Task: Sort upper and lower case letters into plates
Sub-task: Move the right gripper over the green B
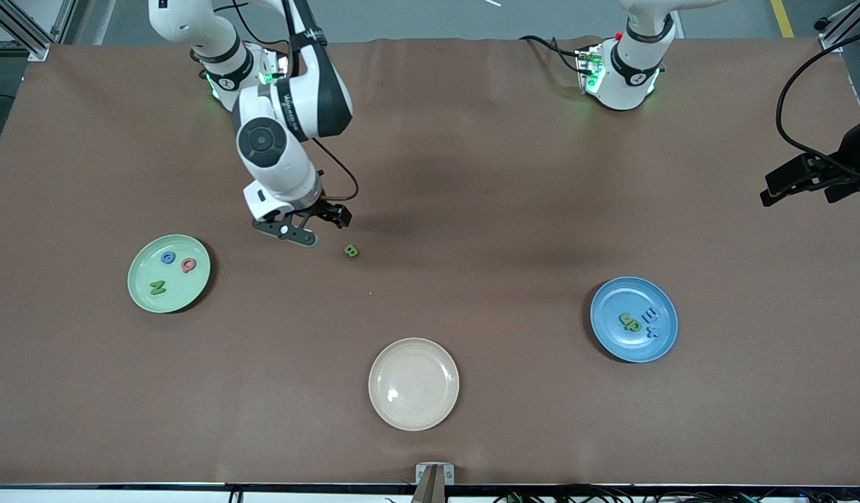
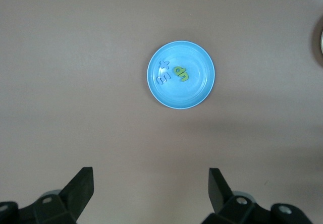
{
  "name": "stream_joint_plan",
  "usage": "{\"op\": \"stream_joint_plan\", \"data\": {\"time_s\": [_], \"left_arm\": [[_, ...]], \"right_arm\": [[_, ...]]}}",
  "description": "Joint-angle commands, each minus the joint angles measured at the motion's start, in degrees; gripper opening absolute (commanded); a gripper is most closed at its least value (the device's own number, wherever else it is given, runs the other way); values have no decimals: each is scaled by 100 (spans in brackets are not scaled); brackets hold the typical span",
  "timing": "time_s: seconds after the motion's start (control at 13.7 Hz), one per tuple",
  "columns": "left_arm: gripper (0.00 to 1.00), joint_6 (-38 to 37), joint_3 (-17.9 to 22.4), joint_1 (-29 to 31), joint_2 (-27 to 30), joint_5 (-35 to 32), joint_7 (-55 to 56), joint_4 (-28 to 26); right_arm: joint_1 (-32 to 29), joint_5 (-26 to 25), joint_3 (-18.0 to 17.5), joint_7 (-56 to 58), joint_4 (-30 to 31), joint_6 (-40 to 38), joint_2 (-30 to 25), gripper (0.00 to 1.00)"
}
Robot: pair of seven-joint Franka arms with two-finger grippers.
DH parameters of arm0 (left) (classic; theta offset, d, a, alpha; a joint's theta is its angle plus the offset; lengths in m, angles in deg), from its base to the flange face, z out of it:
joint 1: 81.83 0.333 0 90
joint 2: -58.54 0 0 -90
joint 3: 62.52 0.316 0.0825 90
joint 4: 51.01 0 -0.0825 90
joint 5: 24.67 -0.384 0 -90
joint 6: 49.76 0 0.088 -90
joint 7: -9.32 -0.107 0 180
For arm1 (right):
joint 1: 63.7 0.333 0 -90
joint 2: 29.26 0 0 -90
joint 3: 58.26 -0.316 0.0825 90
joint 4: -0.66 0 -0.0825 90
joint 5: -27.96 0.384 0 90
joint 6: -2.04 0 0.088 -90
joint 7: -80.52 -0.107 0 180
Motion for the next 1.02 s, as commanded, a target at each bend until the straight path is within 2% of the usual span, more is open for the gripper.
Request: {"op": "stream_joint_plan", "data": {"time_s": [0.0, 0.22, 0.36, 0.58, 0.95], "left_arm": [[100, -84, -5, 3, -8, 61, -171, 82], [100, -84, -5, 29, -26, 52, -391, 82], [100, -84, 12, 20, -26, 52, -392, 82], [100, -84, 13, 20, -26, 52, -391, 82], [100, -66, 12, 20, -26, 43, -391, 82]], "right_arm": [[-143, 623, -311, -20, 122, 378, 349, 99], [-353, 1510, -830, -20, 52, 818, 973, 99], [-712, 1845, -1155, 24, -36, 977, 1212, 99], [-1372, 1882, -1761, 33, -141, 1091, 1221, 98], [-1786, 1899, -2184, -29, -352, 1224, 1335, 97]]}}
